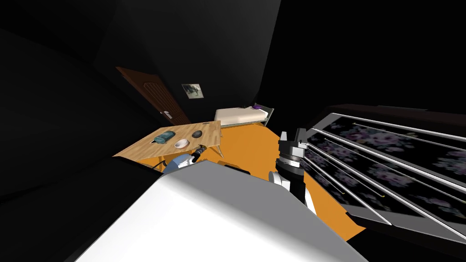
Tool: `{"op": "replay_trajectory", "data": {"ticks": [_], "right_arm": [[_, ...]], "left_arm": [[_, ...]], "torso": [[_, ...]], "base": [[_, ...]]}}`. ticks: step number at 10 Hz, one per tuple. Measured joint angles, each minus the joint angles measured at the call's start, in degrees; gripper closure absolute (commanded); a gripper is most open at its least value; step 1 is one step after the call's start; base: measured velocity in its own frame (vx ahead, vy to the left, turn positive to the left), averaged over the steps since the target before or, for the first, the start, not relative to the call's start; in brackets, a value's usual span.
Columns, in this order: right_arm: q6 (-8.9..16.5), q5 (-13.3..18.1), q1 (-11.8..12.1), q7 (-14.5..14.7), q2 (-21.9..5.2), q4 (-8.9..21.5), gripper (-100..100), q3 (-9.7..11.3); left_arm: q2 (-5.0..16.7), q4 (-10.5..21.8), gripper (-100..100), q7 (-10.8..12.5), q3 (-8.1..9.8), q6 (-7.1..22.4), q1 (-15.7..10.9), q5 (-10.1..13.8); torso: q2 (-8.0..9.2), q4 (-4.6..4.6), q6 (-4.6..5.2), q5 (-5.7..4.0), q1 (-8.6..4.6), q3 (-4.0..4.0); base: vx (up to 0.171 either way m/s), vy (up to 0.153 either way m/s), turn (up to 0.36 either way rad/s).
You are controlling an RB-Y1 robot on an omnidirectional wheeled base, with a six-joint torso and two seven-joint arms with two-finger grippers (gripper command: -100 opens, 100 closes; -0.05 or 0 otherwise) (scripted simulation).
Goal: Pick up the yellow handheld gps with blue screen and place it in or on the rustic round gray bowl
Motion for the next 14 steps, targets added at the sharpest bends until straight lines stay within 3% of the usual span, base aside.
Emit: {"op": "replay_trajectory", "data": {"ticks": [1, 2, 3, 4, 5, 6, 9, 12, 14], "right_arm": [[0.00, 0.00, 0.01, 0.00, 0.00, 0.00, 0, 0.00], [0.00, 0.00, 0.00, 0.00, 0.00, 0.00, 0, 0.00], [0.00, 0.00, 0.01, 0.00, 0.00, 0.00, 0, 0.00], [0.00, 0.00, 0.01, 0.00, 0.00, 0.00, 0, 0.00], [0.00, 0.00, 0.01, 0.00, -0.01, 0.00, 0, 0.00], [0.00, 0.00, 0.01, 0.00, -0.01, 0.00, 0, -0.01], [0.00, 0.00, 0.01, 0.00, 0.00, 0.00, 0, 0.00], [0.00, 0.00, 0.01, 0.00, -0.01, 0.00, 0, -0.01], [0.00, 0.00, 0.02, 0.00, -0.01, 0.00, 0, -0.01]], "left_arm": [[0.53, 0.88, 100, 0.35, 0.45, -0.09, -0.34, 0.32], [2.67, 0.76, 100, 2.17, -0.64, 0.27, 0.66, 1.02], [3.48, 1.38, 100, 2.95, -0.63, 0.55, 0.32, 1.35], [4.10, 3.15, 100, 2.44, 0.30, 0.00, -0.44, 1.84], [5.96, 2.66, 100, 4.27, -1.31, 1.06, 0.07, 2.24], [6.76, 4.98, 100, 3.86, 0.35, 0.15, -0.71, 2.94], [9.16, 4.31, 100, 6.25, -1.52, 1.51, 0.08, 3.58], [14.29, 3.40, 100, 11.23, -4.41, 4.18, 1.43, 5.28], [15.90, 4.69, 100, 11.88, -3.98, 4.32, 1.02, 5.83]], "torso": [[-0.15, -0.04, 0.00, 0.03, 0.00, -0.09], [-0.18, -0.03, 0.05, -0.01, 0.10, -0.10], [-0.22, -0.04, 0.07, 0.04, 0.09, -0.13], [-0.29, -0.06, 0.09, 0.02, 0.09, -0.17], [-0.33, -0.04, 0.15, -0.03, 0.08, -0.18], [-0.36, -0.07, 0.10, -0.01, 0.16, -0.21], [-0.46, -0.08, 0.22, -0.06, -0.08, -0.26], [-0.55, -0.09, 0.22, -0.09, 0.25, -0.31], [-0.57, -0.13, 0.20, -0.10, 0.07, -0.34]], "base": [[-0.040, 0.051, -0.142], [-0.039, 0.055, -0.062], [-0.024, 0.046, -0.071], [-0.020, 0.056, -0.116], [-0.011, 0.073, -0.125], [-0.007, 0.065, -0.030], [0.006, 0.040, -0.079], [0.020, 0.115, -0.117], [0.031, 0.088, -0.125]]}}
